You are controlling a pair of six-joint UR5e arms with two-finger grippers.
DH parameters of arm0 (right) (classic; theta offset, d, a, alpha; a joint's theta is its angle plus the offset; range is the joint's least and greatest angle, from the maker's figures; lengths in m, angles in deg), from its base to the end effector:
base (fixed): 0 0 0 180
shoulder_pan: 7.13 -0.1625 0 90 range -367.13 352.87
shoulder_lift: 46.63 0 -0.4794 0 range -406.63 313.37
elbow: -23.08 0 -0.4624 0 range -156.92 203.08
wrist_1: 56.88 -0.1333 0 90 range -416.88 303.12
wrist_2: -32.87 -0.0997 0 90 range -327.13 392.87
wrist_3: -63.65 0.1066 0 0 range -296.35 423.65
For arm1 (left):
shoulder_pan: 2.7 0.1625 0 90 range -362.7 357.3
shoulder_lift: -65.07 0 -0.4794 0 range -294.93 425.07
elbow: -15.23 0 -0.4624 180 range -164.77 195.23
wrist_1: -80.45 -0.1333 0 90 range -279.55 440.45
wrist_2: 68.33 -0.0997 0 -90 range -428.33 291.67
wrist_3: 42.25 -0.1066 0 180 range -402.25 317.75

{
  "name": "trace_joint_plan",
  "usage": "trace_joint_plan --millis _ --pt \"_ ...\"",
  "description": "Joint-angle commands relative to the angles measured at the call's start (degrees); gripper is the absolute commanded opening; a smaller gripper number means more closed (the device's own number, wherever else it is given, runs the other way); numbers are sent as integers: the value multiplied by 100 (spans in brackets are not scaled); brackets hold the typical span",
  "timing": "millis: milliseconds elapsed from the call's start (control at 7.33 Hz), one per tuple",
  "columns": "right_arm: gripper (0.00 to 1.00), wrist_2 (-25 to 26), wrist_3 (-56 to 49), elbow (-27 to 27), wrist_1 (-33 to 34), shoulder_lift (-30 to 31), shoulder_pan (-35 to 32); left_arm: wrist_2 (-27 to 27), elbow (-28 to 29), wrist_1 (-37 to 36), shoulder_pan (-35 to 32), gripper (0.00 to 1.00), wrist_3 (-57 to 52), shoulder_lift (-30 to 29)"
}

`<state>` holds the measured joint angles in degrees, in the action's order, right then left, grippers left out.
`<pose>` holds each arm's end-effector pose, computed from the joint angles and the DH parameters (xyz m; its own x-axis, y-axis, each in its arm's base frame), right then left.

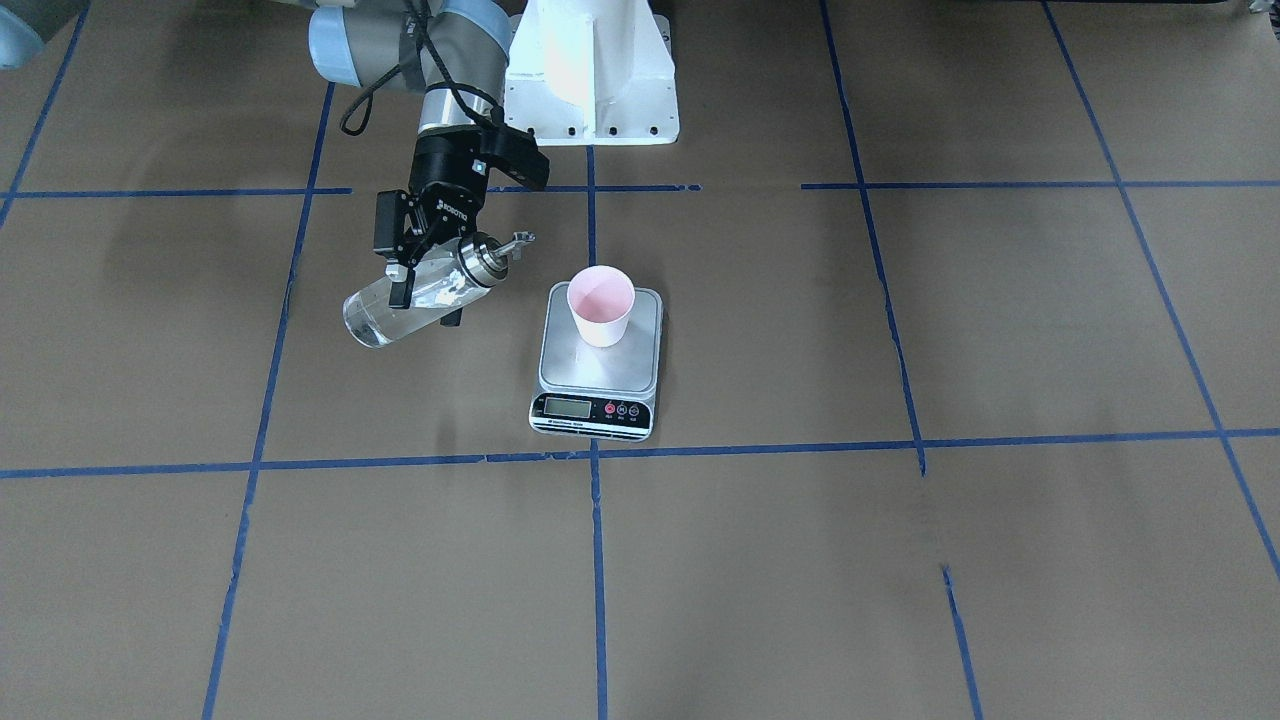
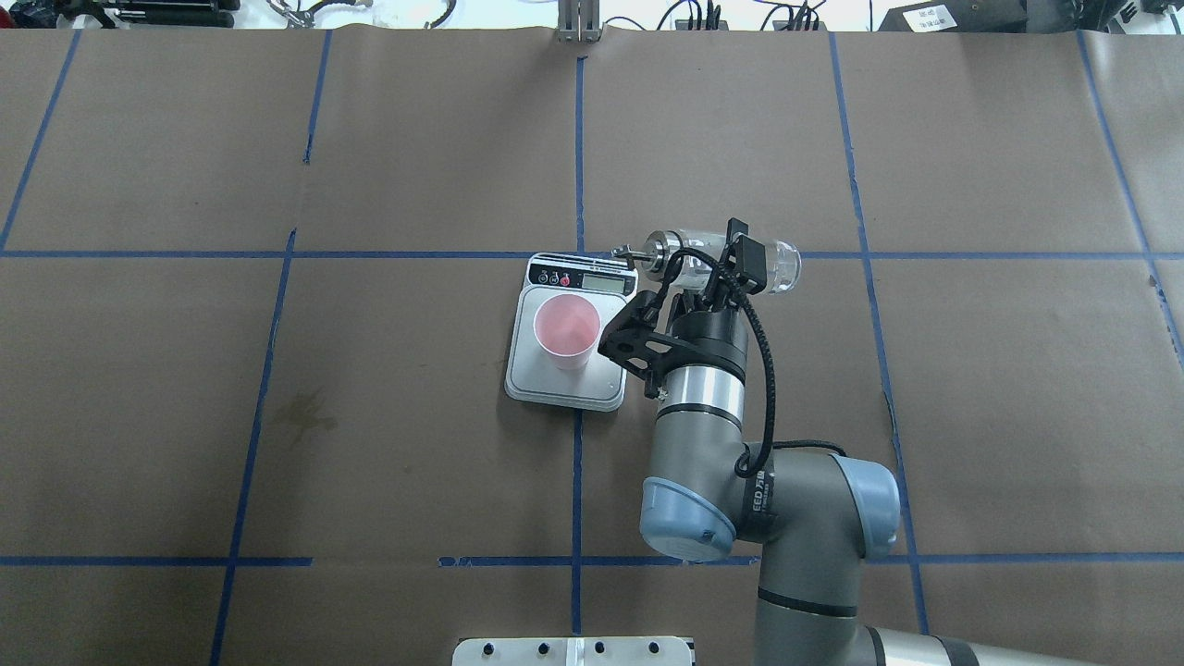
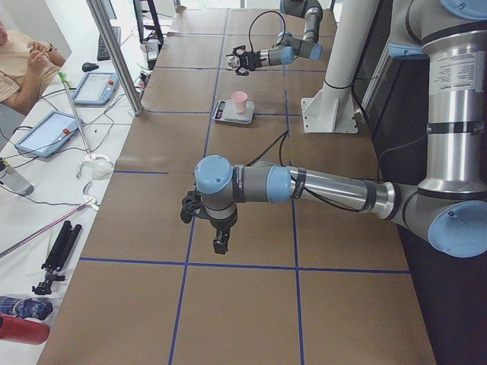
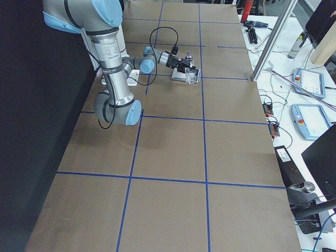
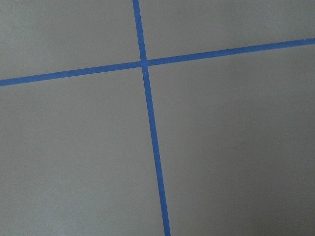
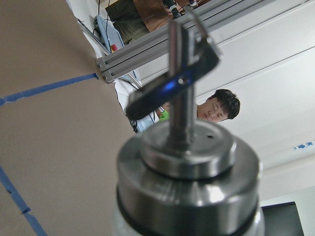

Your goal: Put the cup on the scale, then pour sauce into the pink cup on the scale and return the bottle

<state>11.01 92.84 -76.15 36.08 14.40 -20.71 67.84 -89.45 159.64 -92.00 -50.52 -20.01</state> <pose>-0.6258 -0.3901 0.2709 0.9180 -0.1127 -0.3803 0.3966 0.2826 0.8734 -0.0501 -0.5136 0.6374 0.6837 0.1391 -0.7164 -0.1117 0.9900 0.0856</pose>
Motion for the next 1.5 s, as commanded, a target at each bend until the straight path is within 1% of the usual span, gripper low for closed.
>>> trace_joint_plan --millis 0,409,545,682,818,1364 --pt "0 304 -1 517 56 -135 13 5 -9 0 0 100 9 1" --pt "0 717 -53 641 64 -126 180 14 0 0 0 100 27 -26" --pt "0 805 -323 650 64 -117 206 14 0 0 9 100 27 -35" --pt "0 902 -361 694 64 -117 233 14 0 0 9 100 27 -43" --pt "0 938 -457 773 64 -108 233 14 17 0 9 100 27 -43" --pt "0 1210 -1168 800 64 -117 233 14 52 0 9 100 27 -52"
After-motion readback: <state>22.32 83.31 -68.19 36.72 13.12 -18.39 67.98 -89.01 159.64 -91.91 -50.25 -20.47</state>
